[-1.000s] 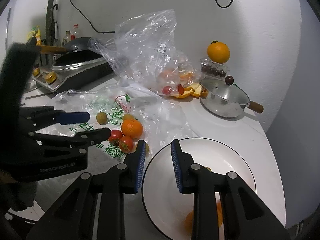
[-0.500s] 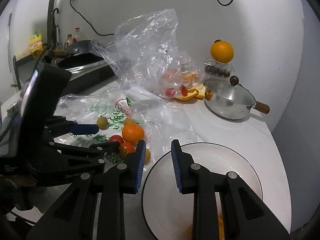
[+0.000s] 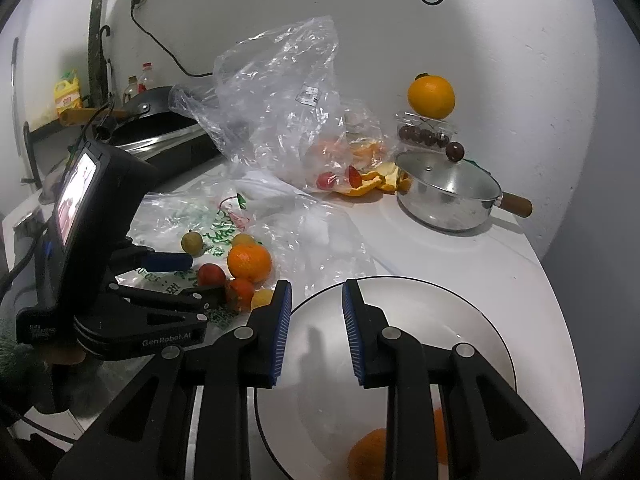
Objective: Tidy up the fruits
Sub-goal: 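Grasp a red tomato with the left gripper while the right grasps another red tomato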
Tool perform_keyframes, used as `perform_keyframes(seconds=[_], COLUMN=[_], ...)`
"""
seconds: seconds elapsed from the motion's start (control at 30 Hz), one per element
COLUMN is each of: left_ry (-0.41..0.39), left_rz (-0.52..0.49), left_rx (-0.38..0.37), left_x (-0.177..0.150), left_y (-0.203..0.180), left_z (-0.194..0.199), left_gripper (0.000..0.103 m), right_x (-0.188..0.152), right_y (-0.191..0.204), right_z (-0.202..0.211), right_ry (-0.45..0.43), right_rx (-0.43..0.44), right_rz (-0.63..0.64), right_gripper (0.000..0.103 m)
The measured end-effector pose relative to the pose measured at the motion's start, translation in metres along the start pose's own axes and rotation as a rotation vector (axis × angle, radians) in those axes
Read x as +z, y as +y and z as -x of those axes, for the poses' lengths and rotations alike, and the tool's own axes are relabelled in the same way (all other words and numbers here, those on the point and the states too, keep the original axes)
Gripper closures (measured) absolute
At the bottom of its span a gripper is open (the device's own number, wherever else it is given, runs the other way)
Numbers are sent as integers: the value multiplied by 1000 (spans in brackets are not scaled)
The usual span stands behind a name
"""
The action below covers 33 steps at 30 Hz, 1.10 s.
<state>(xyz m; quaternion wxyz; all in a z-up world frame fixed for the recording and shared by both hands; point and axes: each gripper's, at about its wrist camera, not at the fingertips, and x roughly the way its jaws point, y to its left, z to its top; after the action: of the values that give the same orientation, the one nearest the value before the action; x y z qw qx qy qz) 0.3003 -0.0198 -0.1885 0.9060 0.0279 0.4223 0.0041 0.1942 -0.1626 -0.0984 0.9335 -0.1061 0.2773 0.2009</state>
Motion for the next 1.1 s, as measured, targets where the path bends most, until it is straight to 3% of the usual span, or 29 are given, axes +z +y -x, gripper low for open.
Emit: perform_keyframes(seconds=[0.1, 0.23, 1.1], left_ry=[-7, -24, -153], left_rz=[-5, -11, 85], left_rx=[-22, -56, -188], left_x=[-1, -2, -26], left_y=[-1, 0, 62], left_z=[2, 7, 51], left_gripper=[66, 74, 74], right_x=[0, 1, 11], right_y=[0, 3, 78], right_z=[0, 0, -40], right_ry=[2, 7, 128], right_rx=[1, 5, 54], right_rz=[1, 6, 115], right_gripper=[75, 75, 75])
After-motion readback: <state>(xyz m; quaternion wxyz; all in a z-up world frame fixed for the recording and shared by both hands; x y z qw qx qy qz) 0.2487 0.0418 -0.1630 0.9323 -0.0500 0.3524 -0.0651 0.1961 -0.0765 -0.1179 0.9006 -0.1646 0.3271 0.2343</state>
